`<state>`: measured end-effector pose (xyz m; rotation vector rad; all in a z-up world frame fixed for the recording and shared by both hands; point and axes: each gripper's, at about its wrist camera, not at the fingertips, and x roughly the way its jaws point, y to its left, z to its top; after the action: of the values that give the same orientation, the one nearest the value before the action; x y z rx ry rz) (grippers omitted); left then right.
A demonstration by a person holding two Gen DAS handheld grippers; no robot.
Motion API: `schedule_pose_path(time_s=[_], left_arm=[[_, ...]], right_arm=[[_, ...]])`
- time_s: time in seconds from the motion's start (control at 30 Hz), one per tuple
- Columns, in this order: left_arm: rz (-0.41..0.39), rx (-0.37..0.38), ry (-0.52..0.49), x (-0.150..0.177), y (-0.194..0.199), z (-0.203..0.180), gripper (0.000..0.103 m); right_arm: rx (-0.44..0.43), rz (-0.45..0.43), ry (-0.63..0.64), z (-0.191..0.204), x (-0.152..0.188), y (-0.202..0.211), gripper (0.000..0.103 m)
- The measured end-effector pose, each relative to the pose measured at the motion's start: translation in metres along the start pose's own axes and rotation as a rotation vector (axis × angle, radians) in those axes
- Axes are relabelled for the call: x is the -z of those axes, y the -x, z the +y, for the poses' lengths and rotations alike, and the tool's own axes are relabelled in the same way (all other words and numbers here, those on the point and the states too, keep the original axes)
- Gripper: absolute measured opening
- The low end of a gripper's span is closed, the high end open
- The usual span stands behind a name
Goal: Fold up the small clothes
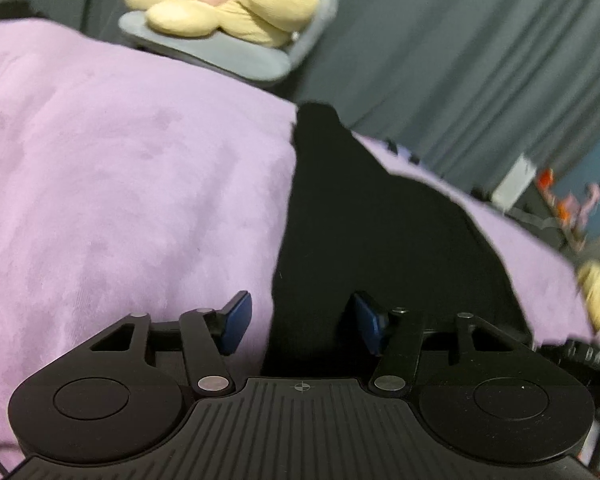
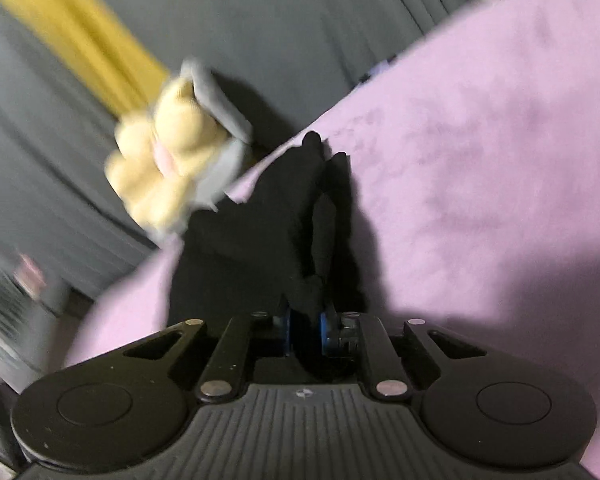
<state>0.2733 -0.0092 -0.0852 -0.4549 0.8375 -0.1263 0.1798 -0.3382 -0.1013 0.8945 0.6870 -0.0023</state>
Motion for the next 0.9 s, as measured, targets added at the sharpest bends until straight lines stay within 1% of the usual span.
schedule_pose_path(time_s=[0.03, 0.07, 0.1, 0.2, 0.23, 0.27, 0.43, 0.47, 0.5, 0.6, 0.7, 0.77, 0.9], left_arm=[[-0.008, 0.001, 0.017, -0.002, 0.002, 0.003, 0.060], [-0.008, 0.002, 0.026, -0.003, 0.002, 0.005, 0.060], [-0.002, 0.006, 0.033, -0.005, 0.001, 0.007, 0.060], [0.012, 0.014, 0.027, -0.008, 0.001, 0.010, 0.061], [0.013, 0.013, 0.020, -0.009, 0.001, 0.010, 0.062], [0.014, 0.014, 0.015, -0.010, 0.001, 0.011, 0.062], [0.017, 0.015, -0.007, -0.009, -0.001, 0.009, 0.063], [0.017, 0.017, -0.008, -0.008, -0.001, 0.009, 0.063], [0.018, 0.024, -0.011, -0.009, -0.002, 0.009, 0.063], [0.021, 0.049, -0.032, -0.009, -0.004, 0.007, 0.063], [0.037, 0.104, -0.056, -0.008, -0.011, 0.004, 0.065], [0.054, 0.111, -0.070, -0.007, -0.016, 0.002, 0.065], [0.054, 0.118, -0.105, -0.008, -0.024, -0.001, 0.068]], right_arm=[[0.042, 0.009, 0.028, -0.001, 0.000, -0.002, 0.012], [0.095, 0.024, 0.091, 0.002, 0.003, -0.006, 0.012], [0.125, 0.032, 0.149, 0.006, 0.006, -0.008, 0.012], [0.154, 0.026, 0.258, 0.020, 0.009, -0.008, 0.013], [0.160, 0.027, 0.274, 0.022, 0.008, -0.008, 0.015], [0.165, 0.027, 0.282, 0.023, 0.006, -0.007, 0.018], [0.149, -0.040, 0.259, 0.023, -0.002, 0.007, 0.026], [0.143, -0.051, 0.242, 0.021, -0.005, 0.008, 0.031], [0.142, -0.057, 0.228, 0.021, -0.009, 0.006, 0.033], [0.149, -0.077, 0.211, 0.021, -0.019, -0.001, 0.033], [0.132, -0.098, 0.198, 0.026, -0.031, -0.012, 0.033], [0.116, -0.090, 0.191, 0.030, -0.039, -0.024, 0.033], [0.147, -0.062, 0.195, 0.034, -0.058, -0.057, 0.036]])
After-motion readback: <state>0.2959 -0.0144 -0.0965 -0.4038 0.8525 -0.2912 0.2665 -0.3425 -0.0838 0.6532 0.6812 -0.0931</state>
